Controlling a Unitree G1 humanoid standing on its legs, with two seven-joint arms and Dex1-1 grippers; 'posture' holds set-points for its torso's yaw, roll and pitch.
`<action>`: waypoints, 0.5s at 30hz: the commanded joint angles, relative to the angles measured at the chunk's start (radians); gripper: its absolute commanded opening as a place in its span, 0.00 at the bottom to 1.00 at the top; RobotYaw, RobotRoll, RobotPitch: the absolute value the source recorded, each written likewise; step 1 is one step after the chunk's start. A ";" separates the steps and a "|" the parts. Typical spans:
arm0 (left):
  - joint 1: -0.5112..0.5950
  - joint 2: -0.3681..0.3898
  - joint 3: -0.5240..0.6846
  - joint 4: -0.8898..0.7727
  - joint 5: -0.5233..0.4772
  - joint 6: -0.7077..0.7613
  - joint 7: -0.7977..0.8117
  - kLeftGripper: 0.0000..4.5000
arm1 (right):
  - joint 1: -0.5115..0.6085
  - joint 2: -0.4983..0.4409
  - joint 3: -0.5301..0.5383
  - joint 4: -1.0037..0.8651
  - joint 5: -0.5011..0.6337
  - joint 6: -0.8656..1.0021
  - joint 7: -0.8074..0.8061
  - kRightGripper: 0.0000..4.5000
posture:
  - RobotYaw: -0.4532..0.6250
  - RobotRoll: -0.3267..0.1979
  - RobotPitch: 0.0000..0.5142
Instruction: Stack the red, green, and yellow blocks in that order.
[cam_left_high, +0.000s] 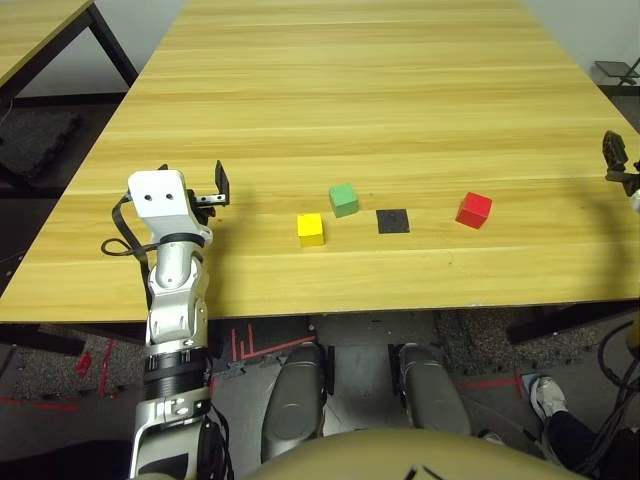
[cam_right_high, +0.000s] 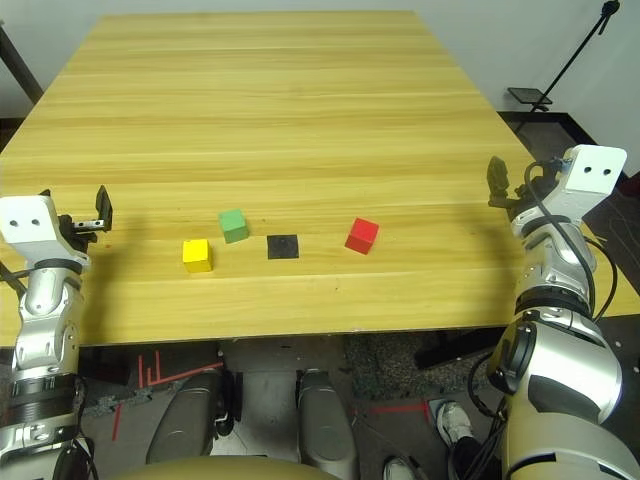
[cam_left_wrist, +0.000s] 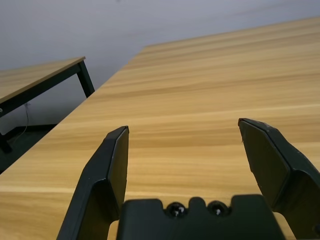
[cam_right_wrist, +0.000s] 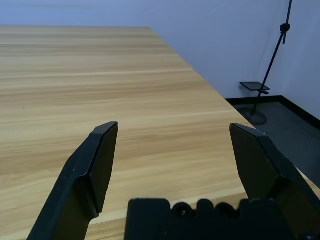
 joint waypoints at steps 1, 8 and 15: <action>0.012 -0.023 0.000 0.027 -0.012 -0.018 0.011 0.99 | 0.011 -0.022 -0.020 0.019 0.009 0.001 0.001 1.00 | 0.58 0.36 0.14; 0.031 -0.022 -0.049 -0.078 -0.090 0.084 -0.091 0.99 | -0.101 -0.009 0.040 -0.034 -0.009 0.149 0.151 1.00 | 0.54 0.32 0.21; -0.098 0.117 -0.157 -0.259 -0.251 0.354 -0.334 0.99 | -0.099 0.099 0.228 -0.478 0.064 0.633 0.492 1.00 | 0.60 0.27 0.17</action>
